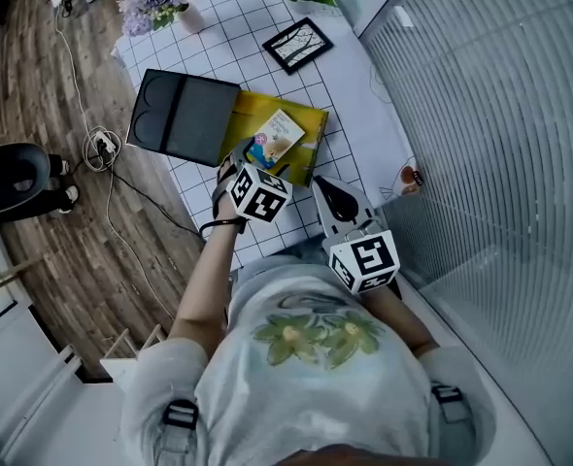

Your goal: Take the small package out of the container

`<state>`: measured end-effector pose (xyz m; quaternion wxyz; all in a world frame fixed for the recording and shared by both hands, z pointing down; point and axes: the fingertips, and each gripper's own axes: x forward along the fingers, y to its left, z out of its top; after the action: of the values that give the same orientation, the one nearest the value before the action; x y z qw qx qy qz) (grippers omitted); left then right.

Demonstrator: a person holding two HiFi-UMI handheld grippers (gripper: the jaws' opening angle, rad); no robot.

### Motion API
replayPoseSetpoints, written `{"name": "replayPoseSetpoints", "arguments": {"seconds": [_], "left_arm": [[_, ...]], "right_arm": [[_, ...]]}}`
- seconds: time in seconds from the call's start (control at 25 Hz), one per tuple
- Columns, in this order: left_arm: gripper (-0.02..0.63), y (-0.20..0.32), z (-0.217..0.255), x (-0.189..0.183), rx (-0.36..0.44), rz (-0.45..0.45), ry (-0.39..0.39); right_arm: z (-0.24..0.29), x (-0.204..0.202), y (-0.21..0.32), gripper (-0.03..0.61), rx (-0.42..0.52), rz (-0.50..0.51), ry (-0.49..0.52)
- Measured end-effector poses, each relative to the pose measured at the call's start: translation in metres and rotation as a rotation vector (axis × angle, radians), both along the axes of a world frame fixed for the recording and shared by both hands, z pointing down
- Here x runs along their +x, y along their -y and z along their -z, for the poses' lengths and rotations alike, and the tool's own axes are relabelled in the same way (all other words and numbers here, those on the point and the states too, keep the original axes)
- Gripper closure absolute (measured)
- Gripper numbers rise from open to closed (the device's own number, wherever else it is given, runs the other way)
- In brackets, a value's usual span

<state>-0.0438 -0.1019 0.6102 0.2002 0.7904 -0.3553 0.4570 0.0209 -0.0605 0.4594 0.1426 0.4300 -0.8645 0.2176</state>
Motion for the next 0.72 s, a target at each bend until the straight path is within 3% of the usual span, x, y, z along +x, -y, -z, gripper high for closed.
{"name": "replayPoseSetpoints", "arguments": {"seconds": [0.72], "left_arm": [[0.24, 0.024, -0.039, 0.007, -0.137, -0.031, 0.052]], "right_arm": [[-0.026, 0.016, 0.038, 0.571, -0.066, -0.021, 0.026]]}}
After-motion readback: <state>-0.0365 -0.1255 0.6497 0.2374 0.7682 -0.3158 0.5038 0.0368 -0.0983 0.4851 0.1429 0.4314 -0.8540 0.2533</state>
